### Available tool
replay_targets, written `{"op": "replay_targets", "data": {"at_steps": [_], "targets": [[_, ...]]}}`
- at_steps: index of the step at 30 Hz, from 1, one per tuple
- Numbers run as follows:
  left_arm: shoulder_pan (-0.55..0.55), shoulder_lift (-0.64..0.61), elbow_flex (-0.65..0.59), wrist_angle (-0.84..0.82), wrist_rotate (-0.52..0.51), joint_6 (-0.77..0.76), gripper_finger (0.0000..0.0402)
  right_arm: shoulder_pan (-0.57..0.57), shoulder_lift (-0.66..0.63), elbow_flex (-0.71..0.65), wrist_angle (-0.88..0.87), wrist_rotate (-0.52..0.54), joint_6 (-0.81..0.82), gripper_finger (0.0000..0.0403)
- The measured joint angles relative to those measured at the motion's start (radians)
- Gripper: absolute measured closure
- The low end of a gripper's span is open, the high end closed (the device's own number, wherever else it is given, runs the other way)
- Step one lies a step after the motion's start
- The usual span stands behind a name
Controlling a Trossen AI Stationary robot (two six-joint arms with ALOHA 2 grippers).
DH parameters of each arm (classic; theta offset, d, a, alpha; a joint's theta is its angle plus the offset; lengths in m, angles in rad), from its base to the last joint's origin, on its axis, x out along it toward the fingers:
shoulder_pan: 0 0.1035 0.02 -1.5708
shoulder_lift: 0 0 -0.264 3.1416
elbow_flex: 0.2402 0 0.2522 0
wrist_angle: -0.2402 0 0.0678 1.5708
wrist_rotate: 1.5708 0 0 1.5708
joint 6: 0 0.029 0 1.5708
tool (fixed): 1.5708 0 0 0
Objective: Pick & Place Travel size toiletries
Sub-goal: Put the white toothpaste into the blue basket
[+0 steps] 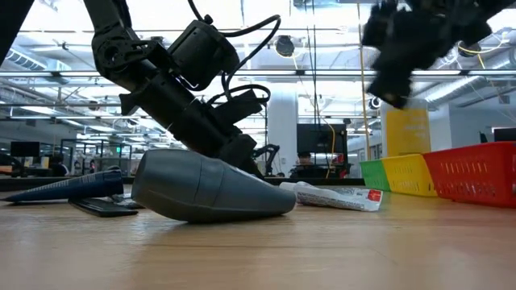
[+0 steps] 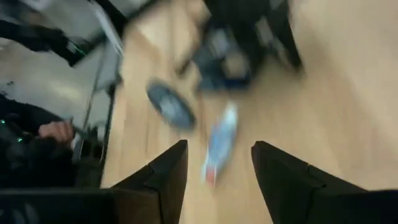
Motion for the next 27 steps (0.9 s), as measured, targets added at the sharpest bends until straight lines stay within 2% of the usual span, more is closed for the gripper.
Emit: {"op": "replay_targets", "data": {"at_steps": [3,6,8,9,12,15,20,23,27], "targets": [[0.000,0.000,0.000,0.000,0.000,0.000,0.0380,0.041,0.082,-0.067,0.360,0.002,-0.044,0.0234],[0.000,0.000,0.000,0.000,0.000,0.000,0.0380,0.079,0.216,-0.128,0.765,0.003,-0.008,0.0229],[0.000,0.000,0.000,-0.001,0.000,0.000,0.0380,0.096,0.305,-0.125,0.885,0.005,0.027,0.0221],[0.000,0.000,0.000,-0.001,0.000,0.000,0.0380,0.107,0.345,-0.110,0.886,0.008,0.037,0.0216],[0.000,0.000,0.000,-0.002,0.000,0.000,0.0380,0.148,0.433,-0.032,0.788,0.013,0.009,0.0195],[0.000,0.000,0.000,-0.006,0.000,0.000,0.0380,0.190,0.482,0.078,0.553,0.073,-0.046,0.0176],[-0.001,0.000,0.000,-0.013,0.003,-0.004,0.0380,0.267,0.534,0.249,0.086,0.321,-0.090,0.0162],[-0.002,0.000,0.000,-0.016,0.008,-0.004,0.0380,0.313,0.567,0.279,-0.001,0.420,-0.082,0.0160],[-0.004,-0.001,0.000,-0.018,0.010,-0.005,0.0380,0.356,0.634,0.290,0.018,0.479,-0.037,0.0165]]}}
